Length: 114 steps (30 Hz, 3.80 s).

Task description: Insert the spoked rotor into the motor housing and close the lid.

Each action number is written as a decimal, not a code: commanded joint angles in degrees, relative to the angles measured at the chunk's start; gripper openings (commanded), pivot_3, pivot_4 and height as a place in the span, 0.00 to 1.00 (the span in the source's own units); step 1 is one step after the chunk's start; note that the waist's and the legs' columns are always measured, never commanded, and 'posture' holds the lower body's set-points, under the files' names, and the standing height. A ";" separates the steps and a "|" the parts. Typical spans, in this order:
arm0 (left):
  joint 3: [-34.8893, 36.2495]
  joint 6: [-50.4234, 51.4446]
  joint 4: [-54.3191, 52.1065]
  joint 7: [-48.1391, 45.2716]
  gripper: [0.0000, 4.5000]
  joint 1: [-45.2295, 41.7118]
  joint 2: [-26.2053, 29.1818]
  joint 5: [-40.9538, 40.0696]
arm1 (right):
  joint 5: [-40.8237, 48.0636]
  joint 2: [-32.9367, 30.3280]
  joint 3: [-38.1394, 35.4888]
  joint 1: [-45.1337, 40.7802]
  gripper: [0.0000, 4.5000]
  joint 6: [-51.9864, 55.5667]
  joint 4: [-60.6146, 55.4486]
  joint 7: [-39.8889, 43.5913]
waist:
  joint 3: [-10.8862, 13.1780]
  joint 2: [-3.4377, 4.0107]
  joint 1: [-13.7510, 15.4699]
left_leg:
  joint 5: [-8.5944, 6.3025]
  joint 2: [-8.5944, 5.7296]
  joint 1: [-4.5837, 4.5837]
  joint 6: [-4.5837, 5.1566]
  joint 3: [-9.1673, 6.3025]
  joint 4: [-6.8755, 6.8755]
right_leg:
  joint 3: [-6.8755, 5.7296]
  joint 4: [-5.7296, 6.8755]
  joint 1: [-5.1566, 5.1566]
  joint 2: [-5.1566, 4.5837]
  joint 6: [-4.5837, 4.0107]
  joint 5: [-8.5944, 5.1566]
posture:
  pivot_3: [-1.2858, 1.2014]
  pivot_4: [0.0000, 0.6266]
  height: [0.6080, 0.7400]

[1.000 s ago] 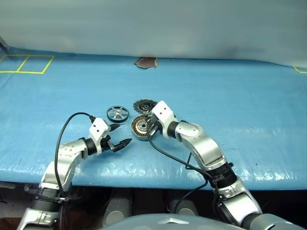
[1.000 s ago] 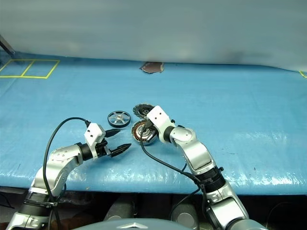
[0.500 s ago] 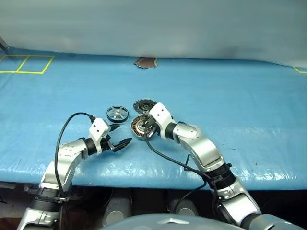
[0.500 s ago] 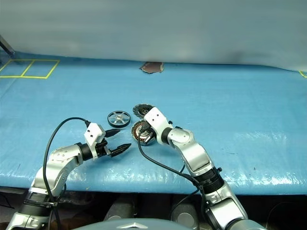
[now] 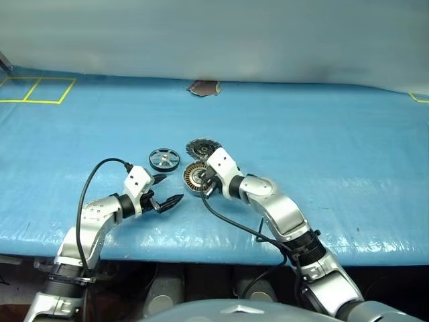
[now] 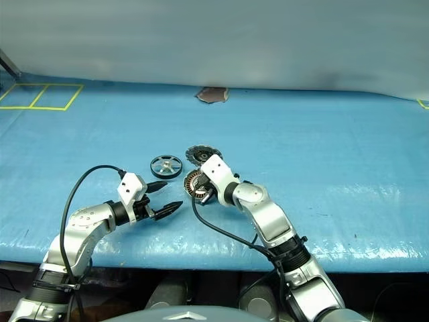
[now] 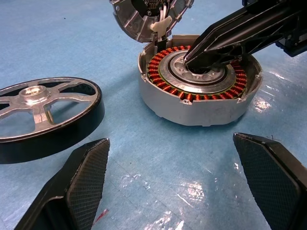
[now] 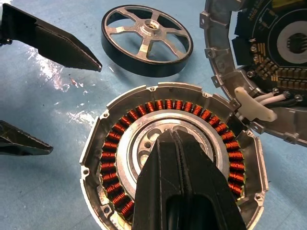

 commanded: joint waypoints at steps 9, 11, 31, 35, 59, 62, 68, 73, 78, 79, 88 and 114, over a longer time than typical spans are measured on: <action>0.71 -0.76 -1.62 -0.24 1.00 -0.22 0.25 -0.21 | 1.18 1.49 -2.63 0.16 0.00 1.15 2.73 -1.29 | 0.00 0.00 -0.01 | 0.00 0.01 0.03 0.00 0.00 0.01 | 0.00 0.01 0.03 0.02 0.00 0.00 | 0.52 0.24 1.00; 0.70 -0.73 -1.63 -0.26 1.00 -0.22 0.25 -0.23 | 1.24 1.39 -2.87 -0.15 0.00 1.15 2.73 -1.31 | 0.00 0.00 0.00 | 0.00 0.01 0.04 0.00 0.00 0.02 | 0.00 0.01 0.03 0.02 0.00 0.00 | 0.52 0.24 1.00; 0.74 -0.56 -1.70 -0.29 1.00 -0.15 0.12 -0.27 | 1.79 0.85 -4.50 0.72 0.00 1.65 5.27 -2.37 | -0.01 0.00 0.09 | 0.01 0.01 0.04 -0.01 -0.02 0.06 | 0.00 0.00 0.06 0.01 0.00 0.00 | 0.52 0.24 1.00; 0.73 -0.64 -1.75 -0.21 1.00 -0.05 0.06 -0.25 | 2.69 1.82 -5.23 2.61 0.00 2.42 6.37 -3.41 | -0.02 0.00 0.23 | 0.01 0.00 0.05 -0.01 -0.05 0.06 | 0.00 0.00 0.07 0.00 0.00 0.00 | 0.52 0.24 1.00; 0.82 -0.94 -1.40 -0.09 1.00 -0.28 -0.27 -0.37 | 6.27 2.33 -5.43 5.87 0.00 4.37 -2.05 -3.42 | -0.35 -0.07 0.49 | -0.03 0.03 0.04 -0.06 -0.04 0.00 | -0.02 -0.09 0.03 -0.14 -0.03 -0.03 | 0.52 0.24 1.00; 0.84 -0.95 -1.36 -0.07 1.00 -0.26 -0.32 -0.39 | 7.38 1.97 -5.89 5.53 0.00 5.16 -5.16 -3.05 | -0.28 -0.05 0.50 | -0.03 0.01 -0.06 -0.06 -0.02 -0.04 | -0.02 -0.09 -0.01 -0.14 -0.03 -0.03 | 0.52 0.24 1.00; 0.77 -0.91 -1.22 -0.19 1.00 -0.21 -0.49 -0.36 | 8.76 1.55 -7.57 4.35 0.00 6.16 -9.72 -3.81 | -0.10 -0.04 0.41 | -0.03 0.00 -0.12 -0.06 0.00 -0.07 | -0.03 -0.09 -0.09 -0.09 -0.05 -0.05 | 0.52 0.24 1.00; 0.79 -0.89 -1.17 -0.26 1.00 -0.19 -0.42 -0.28 | 9.26 1.11 -8.70 3.74 0.00 6.69 -10.95 -4.28 | -0.06 -0.03 0.13 | -0.03 0.01 -0.15 -0.06 0.01 -0.12 | -0.03 -0.09 -0.15 -0.07 -0.06 -0.06 | 0.52 0.24 1.00; 0.73 -0.80 -1.13 -0.23 1.00 -0.26 -0.51 -0.29 | 8.99 1.18 -7.75 3.89 0.00 6.63 -10.24 -4.49 | -0.04 -0.02 0.04 | -0.03 0.01 -0.15 -0.06 0.03 -0.13 | -0.03 -0.09 -0.16 -0.07 -0.06 -0.06 | 0.52 0.24 1.00; 0.72 -0.80 -1.13 -0.21 1.00 -0.25 -0.52 -0.27 | 9.01 1.33 -7.53 3.81 0.00 6.64 -10.21 -4.50 | -0.04 -0.02 0.03 | -0.03 0.01 -0.15 -0.06 0.03 -0.13 | -0.03 -0.09 -0.16 -0.06 -0.06 -0.06 | 0.52 0.24 1.00; 3.22 3.30 -1.02 4.11 1.00 -0.96 -2.03 -1.83 | 8.82 -1.30 -5.66 4.29 0.00 3.15 -11.44 -1.67 | -0.01 -0.04 0.04 | -0.03 0.01 -0.15 -0.06 0.03 -0.12 | -0.03 -0.09 -0.15 -0.06 -0.06 -0.05 | 0.52 0.24 1.00; 7.63 15.69 -6.73 6.87 1.00 -2.88 0.20 -8.56 | 9.60 -4.82 -6.72 7.36 0.00 0.85 -13.73 -0.85 | 0.15 -0.16 0.04 | -0.04 0.03 -0.13 -0.08 0.03 -0.05 | -0.01 -0.08 -0.09 0.00 0.00 -0.02 | 0.52 0.24 1.00</action>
